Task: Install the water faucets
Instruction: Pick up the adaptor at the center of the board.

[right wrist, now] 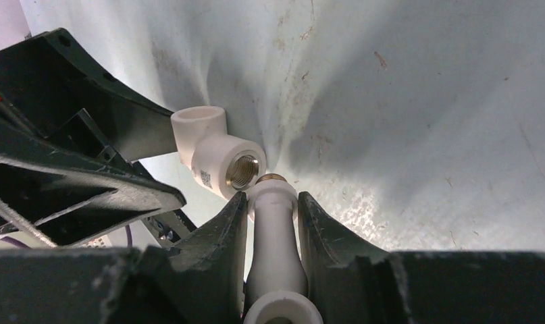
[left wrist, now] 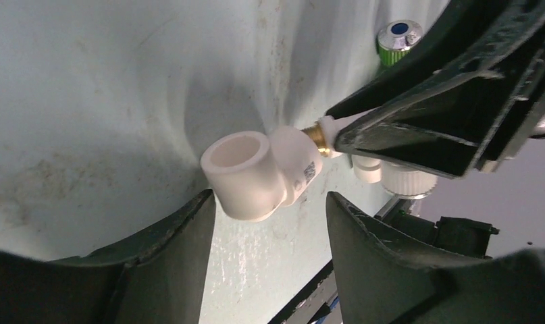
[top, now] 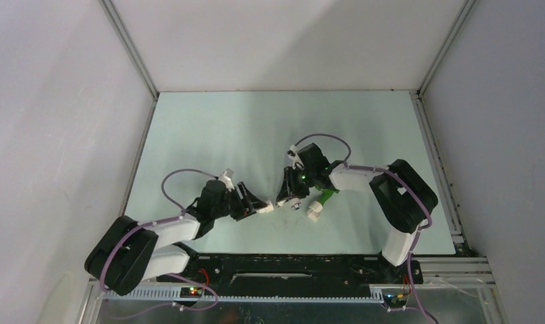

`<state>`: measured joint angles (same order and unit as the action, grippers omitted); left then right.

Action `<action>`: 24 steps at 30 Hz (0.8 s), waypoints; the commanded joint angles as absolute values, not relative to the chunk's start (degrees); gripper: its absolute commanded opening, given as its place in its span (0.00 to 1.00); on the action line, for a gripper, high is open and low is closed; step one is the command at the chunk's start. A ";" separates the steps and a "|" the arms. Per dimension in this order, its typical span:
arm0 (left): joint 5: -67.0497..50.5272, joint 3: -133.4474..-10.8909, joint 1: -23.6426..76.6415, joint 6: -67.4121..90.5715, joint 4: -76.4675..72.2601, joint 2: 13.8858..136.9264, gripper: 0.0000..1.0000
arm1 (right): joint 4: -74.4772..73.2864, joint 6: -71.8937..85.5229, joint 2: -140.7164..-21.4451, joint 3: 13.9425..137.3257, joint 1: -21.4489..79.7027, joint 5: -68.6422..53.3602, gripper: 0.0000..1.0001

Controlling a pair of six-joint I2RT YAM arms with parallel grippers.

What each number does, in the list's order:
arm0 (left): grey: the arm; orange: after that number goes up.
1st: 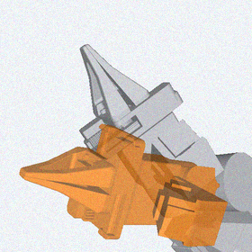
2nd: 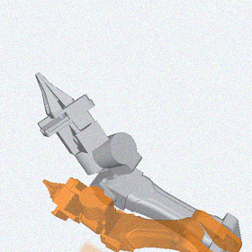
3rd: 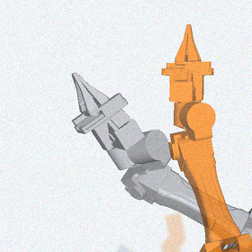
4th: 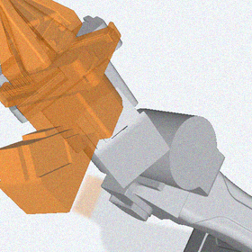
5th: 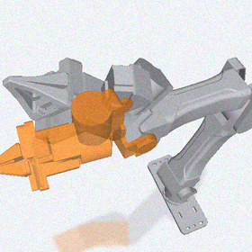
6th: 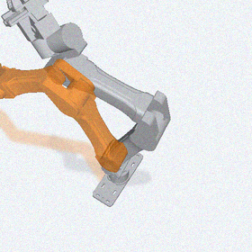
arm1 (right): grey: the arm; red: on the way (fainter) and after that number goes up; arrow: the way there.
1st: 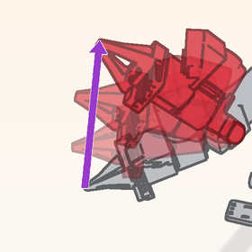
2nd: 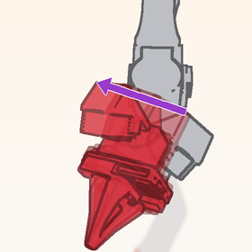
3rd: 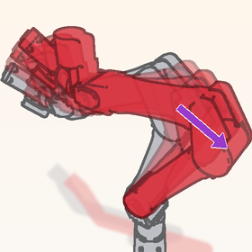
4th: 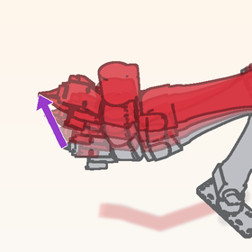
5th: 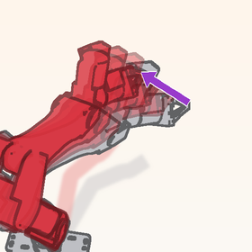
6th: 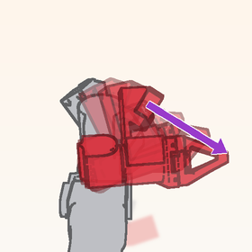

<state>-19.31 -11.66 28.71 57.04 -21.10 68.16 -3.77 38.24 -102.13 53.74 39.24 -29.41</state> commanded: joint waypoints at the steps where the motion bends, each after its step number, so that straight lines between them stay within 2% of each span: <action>1: -20.83 -11.48 28.39 57.12 -28.77 68.95 0.63 | 1.31 39.47 -104.22 56.07 39.94 -32.51 0.00; 7: -21.25 -10.89 28.39 56.62 -31.48 67.71 0.58 | 3.87 40.72 -105.25 56.07 40.00 -33.55 0.00; 19: -25.32 -11.58 28.72 55.57 -38.85 73.86 0.56 | 6.39 42.42 -108.39 56.07 39.99 -35.89 0.00; 20: -25.28 -11.81 28.80 55.15 -38.35 74.36 0.54 | 6.49 42.72 -108.57 56.07 39.93 -36.01 0.00; 24: -22.74 -13.35 29.38 53.27 -33.41 75.57 0.36 | 6.06 42.95 -108.68 56.07 39.90 -36.17 0.00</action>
